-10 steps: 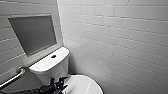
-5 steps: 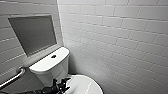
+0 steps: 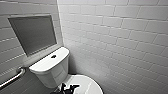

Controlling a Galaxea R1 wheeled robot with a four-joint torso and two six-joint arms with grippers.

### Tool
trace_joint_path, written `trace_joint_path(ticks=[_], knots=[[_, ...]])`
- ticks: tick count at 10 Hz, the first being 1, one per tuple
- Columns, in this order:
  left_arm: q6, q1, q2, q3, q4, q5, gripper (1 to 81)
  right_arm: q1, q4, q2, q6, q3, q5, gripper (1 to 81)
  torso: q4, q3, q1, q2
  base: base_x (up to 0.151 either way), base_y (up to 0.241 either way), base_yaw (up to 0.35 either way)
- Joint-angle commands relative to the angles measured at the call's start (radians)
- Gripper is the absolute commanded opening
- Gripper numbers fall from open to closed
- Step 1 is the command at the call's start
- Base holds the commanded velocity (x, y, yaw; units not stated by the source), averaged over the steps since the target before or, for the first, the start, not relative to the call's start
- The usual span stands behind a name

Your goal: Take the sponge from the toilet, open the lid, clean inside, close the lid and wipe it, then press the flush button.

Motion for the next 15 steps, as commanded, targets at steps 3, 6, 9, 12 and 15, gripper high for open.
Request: trace_joint_path(ticks=[3, 6, 9, 12, 15], knots=[[0.009, 0.040, -0.018, 0.034, 0.173, 0.103, 81.1, 0.044, 0.000, -0.001, -0.002, 0.010, -0.016, 1.0, 0.000, 0.000, 0.000, 0.000, 0.000, 0.000, 0.000], [0.009, 0.088, 0.063, -0.064, 0.225, 0.103, 81.1, 0.047, 0.001, 0.002, -0.002, 0.008, -0.018, 1.0, 0.000, 0.000, 0.000, 0.000, 0.000, 0.000, 0.000], [0.009, 0.088, 0.184, -0.199, 0.237, 0.103, 81.1, 0.047, 0.004, 0.005, 0.000, -0.004, -0.018, 1.0, 0.000, 0.000, 0.000, 0.000, 0.000, 0.000, 0.000], [0.009, 0.083, 0.262, -0.310, 0.239, 0.103, 81.1, 0.049, 0.006, 0.025, 0.004, -0.042, -0.018, 1.0, 0.000, 0.000, 0.000, 0.000, 0.000, 0.000, 0.000], [0.005, 0.075, 0.302, -0.377, 0.233, 0.098, 81.1, 0.049, 0.006, 0.039, 0.004, -0.065, -0.018, 1.0, 0.000, 0.000, 0.000, 0.000, 0.000, 0.000, 0.000]])
